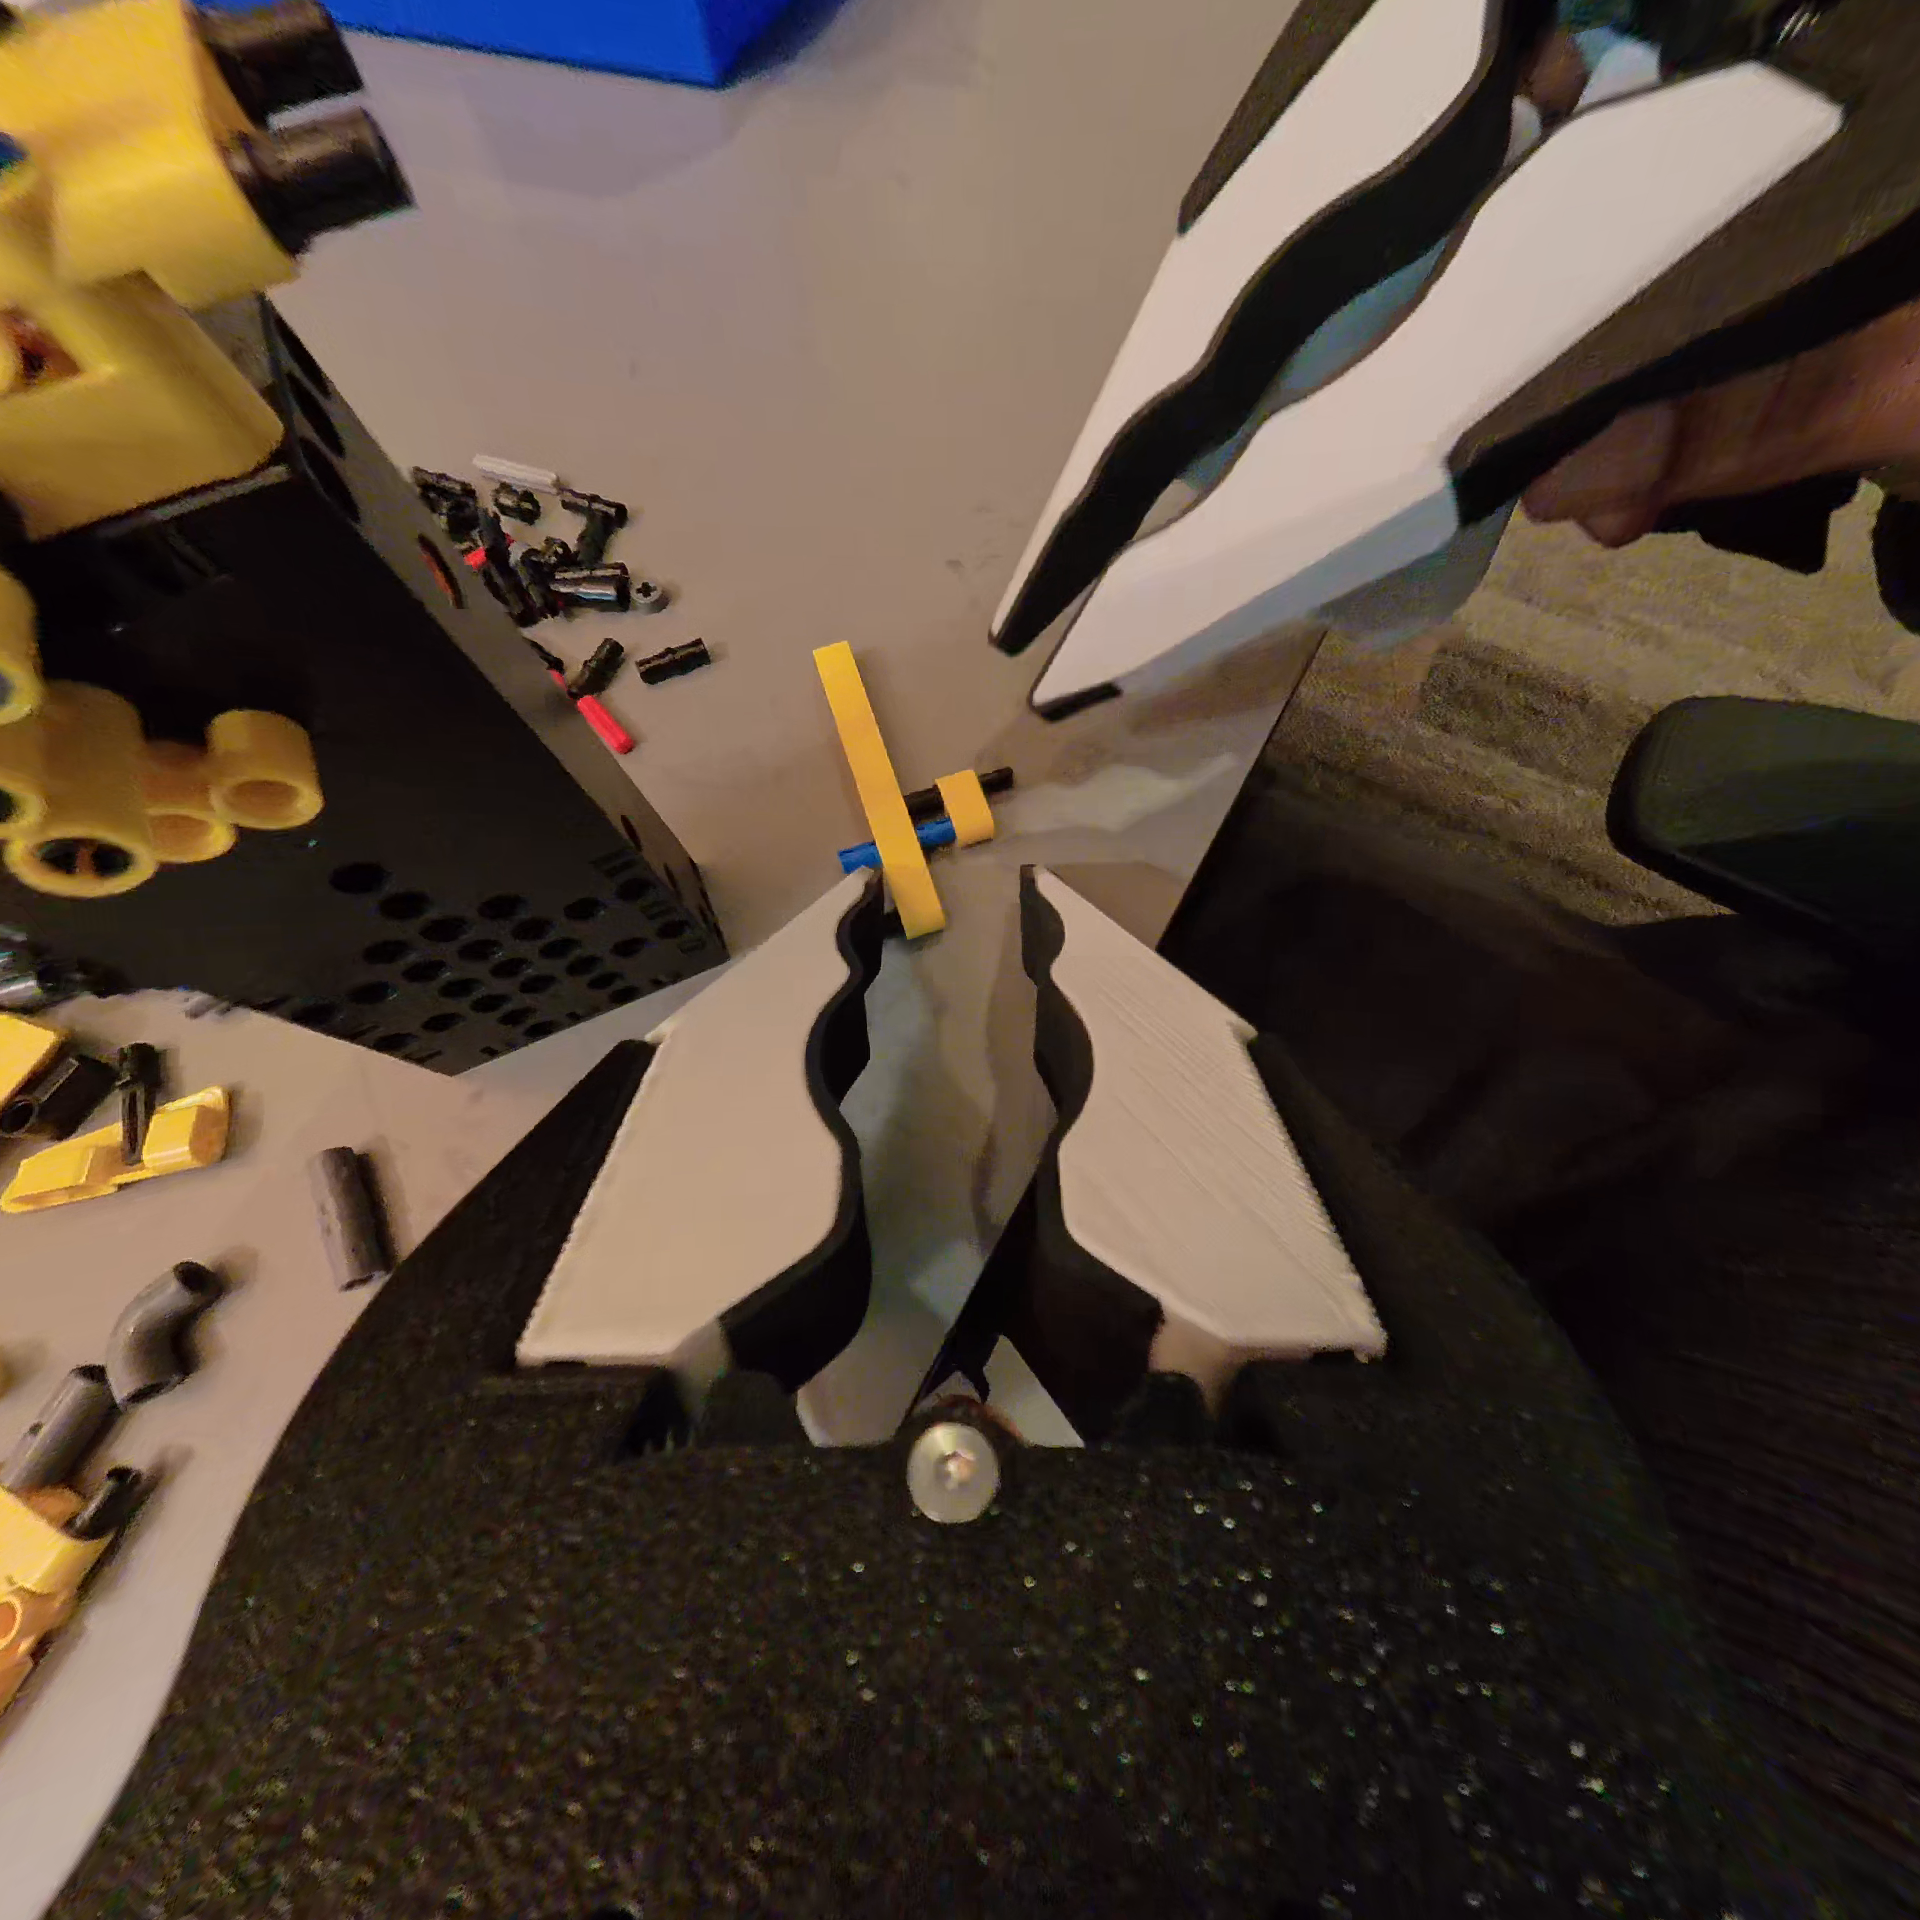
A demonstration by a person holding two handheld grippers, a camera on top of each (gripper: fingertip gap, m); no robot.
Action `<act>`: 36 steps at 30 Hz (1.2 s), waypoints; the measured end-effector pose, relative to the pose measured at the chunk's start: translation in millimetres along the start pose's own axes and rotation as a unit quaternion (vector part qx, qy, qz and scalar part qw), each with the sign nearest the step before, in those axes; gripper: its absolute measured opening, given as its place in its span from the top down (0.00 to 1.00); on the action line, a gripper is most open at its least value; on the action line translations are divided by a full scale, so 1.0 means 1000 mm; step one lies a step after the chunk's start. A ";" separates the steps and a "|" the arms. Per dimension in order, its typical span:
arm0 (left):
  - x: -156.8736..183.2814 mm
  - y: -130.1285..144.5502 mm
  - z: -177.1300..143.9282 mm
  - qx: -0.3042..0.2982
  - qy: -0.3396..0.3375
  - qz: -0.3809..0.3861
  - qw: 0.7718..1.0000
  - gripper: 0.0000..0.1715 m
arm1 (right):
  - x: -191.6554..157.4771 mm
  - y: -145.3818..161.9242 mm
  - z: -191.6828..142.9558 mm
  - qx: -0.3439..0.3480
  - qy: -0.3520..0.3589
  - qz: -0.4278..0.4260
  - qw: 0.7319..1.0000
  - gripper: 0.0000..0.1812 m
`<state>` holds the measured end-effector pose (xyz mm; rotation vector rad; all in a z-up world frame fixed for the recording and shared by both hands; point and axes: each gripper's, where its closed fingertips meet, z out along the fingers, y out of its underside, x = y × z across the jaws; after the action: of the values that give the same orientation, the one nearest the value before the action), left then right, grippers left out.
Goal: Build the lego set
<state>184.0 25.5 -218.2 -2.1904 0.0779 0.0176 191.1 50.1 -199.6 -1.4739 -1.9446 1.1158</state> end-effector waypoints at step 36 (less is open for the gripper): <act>-0.022 -0.019 -0.054 0.194 0.048 -0.073 0.977 0.84 | 0.066 -0.049 -0.002 0.123 -0.072 -0.121 0.982 0.98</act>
<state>162.1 -6.7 -170.6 -1.8007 -0.0245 -0.1738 142.8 107.2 -165.9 -1.0246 -1.9350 1.3240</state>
